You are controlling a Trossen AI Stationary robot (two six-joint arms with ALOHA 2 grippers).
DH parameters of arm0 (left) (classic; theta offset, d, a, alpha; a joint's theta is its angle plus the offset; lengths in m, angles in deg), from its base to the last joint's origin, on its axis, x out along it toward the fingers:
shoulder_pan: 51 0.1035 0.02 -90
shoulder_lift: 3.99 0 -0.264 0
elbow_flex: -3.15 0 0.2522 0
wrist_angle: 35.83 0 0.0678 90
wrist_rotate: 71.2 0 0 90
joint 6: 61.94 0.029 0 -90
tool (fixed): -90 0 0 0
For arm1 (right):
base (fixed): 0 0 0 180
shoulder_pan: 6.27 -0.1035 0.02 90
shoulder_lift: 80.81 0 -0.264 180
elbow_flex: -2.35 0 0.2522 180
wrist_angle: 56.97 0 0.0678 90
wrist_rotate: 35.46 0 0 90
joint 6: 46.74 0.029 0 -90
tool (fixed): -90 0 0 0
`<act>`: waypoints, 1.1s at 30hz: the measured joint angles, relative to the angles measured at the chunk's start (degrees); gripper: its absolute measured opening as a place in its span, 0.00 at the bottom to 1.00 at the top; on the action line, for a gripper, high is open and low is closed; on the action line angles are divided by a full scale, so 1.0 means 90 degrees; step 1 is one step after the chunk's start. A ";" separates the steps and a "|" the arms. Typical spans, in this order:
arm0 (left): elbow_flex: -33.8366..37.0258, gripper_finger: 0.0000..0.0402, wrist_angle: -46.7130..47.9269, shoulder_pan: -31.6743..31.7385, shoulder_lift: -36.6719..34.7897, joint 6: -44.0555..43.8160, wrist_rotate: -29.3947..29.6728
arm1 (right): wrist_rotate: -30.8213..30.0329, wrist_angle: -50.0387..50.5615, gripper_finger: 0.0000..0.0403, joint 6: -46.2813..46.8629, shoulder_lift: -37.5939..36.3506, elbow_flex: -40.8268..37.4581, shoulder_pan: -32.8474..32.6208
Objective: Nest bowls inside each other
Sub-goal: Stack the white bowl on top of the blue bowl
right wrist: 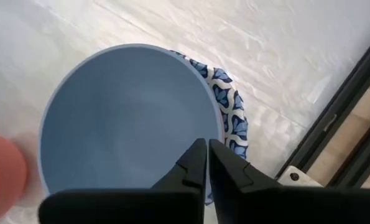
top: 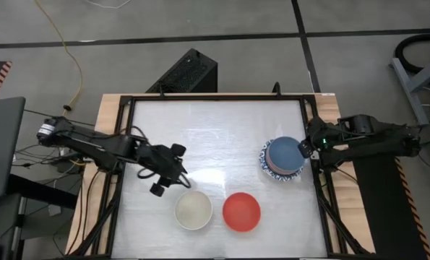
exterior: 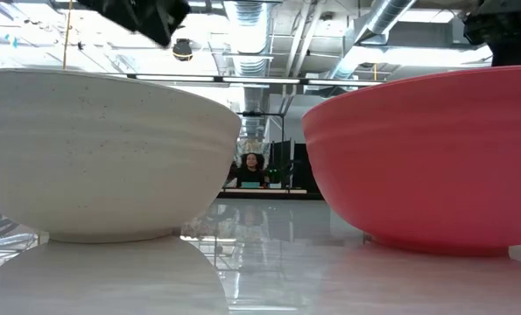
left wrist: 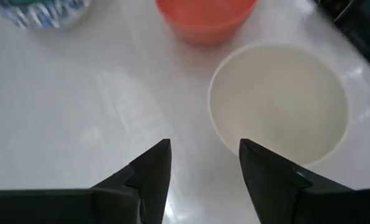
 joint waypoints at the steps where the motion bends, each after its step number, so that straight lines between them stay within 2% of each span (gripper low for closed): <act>1: 0.0000 0.46 0.0009 0.0023 0.0141 -0.0010 -0.0039 | -0.0001 -0.0025 0.11 0.0000 0.0000 0.0000 0.0000; 9: 0.0002 0.59 -0.0015 0.0174 0.1202 -0.0717 -0.0941 | -0.0001 -0.0025 0.12 -0.0010 0.0000 0.0000 0.0000; 14: 0.0002 0.62 -0.0015 0.0172 0.1608 -0.1384 -0.0458 | -0.0197 -0.0023 0.12 -0.0034 0.0000 0.0001 0.0000; 20: 0.0002 0.62 -0.0357 0.0157 0.1895 -0.2088 -0.0677 | -0.0506 -0.0018 0.12 -0.0182 0.0000 0.0002 0.0002; 24: 0.0002 0.62 -0.0464 0.0042 0.1993 -0.2305 -0.0712 | -0.0505 0.0024 0.12 -0.0182 0.0000 0.0002 0.0002; 33: 0.0005 0.60 -0.0333 -0.0214 0.2429 -0.2479 -0.0140 | -0.0504 0.0009 0.12 -0.0180 -0.0001 0.0005 -0.0002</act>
